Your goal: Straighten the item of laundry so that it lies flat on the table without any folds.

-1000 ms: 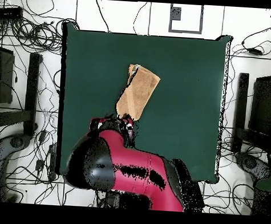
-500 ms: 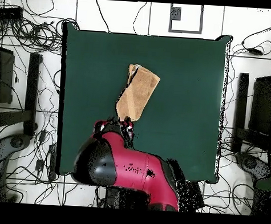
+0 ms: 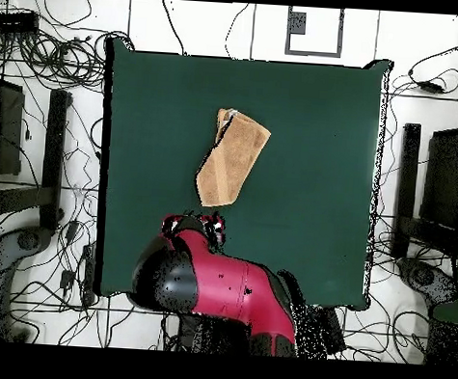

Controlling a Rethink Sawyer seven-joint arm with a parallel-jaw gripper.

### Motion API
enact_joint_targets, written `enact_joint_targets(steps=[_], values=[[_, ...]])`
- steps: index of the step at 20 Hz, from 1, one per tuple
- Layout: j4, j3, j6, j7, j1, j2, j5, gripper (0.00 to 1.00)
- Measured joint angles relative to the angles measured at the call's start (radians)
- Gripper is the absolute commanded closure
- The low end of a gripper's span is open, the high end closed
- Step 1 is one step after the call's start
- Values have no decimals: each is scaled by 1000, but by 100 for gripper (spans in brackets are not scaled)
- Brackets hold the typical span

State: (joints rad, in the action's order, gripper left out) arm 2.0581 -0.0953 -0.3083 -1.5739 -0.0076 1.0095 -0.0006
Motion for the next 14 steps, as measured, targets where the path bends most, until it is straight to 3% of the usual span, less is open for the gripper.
enact_joint_targets(steps=[14], values=[[2, -3, 8, 0, -11, -40, 6, 0]])
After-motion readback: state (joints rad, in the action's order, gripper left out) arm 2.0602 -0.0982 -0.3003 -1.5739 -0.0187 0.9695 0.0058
